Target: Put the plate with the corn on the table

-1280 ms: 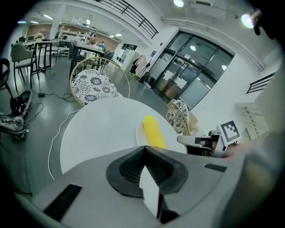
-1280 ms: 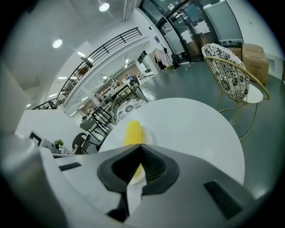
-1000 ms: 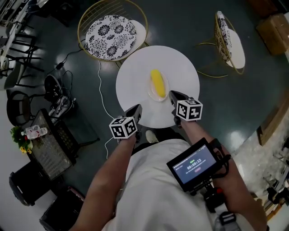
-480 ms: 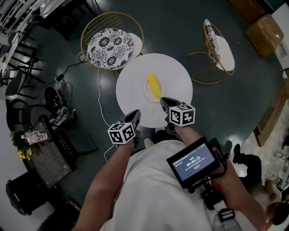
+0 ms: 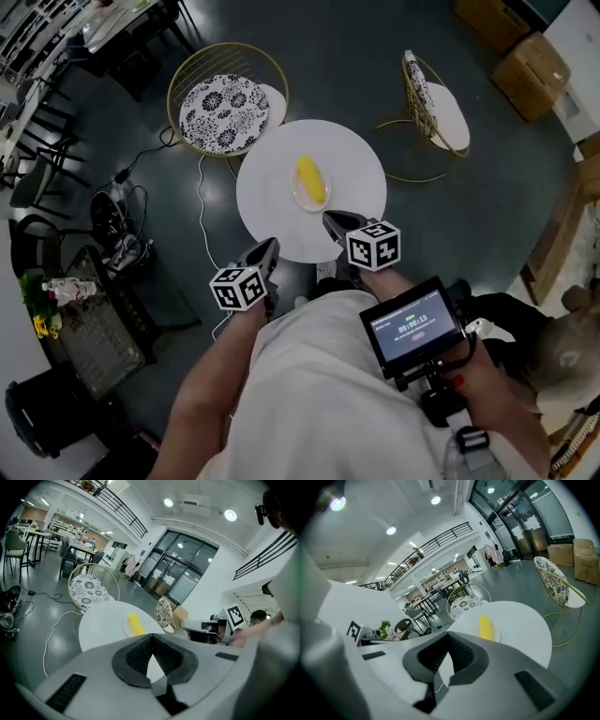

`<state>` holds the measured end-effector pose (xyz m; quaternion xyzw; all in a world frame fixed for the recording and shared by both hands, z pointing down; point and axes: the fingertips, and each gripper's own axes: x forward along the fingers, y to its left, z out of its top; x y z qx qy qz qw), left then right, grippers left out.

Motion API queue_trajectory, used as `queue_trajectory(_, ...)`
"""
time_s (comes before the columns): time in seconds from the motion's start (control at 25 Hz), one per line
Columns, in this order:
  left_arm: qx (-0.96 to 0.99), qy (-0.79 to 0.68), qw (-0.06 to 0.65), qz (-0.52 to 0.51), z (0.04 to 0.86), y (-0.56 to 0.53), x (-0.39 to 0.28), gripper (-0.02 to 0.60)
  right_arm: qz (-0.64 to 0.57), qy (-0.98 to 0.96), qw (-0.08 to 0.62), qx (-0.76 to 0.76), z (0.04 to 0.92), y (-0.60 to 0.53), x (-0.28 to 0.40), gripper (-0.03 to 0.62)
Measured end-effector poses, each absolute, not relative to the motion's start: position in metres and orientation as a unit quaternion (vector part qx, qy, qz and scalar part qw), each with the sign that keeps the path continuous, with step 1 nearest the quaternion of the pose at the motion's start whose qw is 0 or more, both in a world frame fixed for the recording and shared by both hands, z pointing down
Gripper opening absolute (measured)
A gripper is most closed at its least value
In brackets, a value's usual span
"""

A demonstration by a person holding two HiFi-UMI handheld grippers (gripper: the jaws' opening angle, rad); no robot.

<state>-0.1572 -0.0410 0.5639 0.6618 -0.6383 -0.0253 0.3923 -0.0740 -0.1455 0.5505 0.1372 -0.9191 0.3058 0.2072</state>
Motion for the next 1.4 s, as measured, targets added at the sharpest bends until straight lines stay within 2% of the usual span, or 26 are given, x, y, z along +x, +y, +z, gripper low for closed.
queue_trajectory(0.68, 0.691, -0.632, 0.351, -0.019, 0.538, 0.006, -0.140, 0.006, 0.286, -0.932, 0.178, 0.133, 0.525, -0.103, -0.040, 0.006)
queue_trajectory(1.0, 0.705, -0.614, 0.356, -0.015, 0.537, -0.006, -0.121, 0.006, 0.295, -0.929, 0.175, 0.141, 0.527, -0.099, -0.028, 0.006)
queue_trajectory(1.4, 0.701, -0.611, 0.369, -0.012, 0.546, -0.028, -0.128, 0.006, 0.303, -0.927, 0.171, 0.142, 0.531, -0.116, -0.038, 0.006)
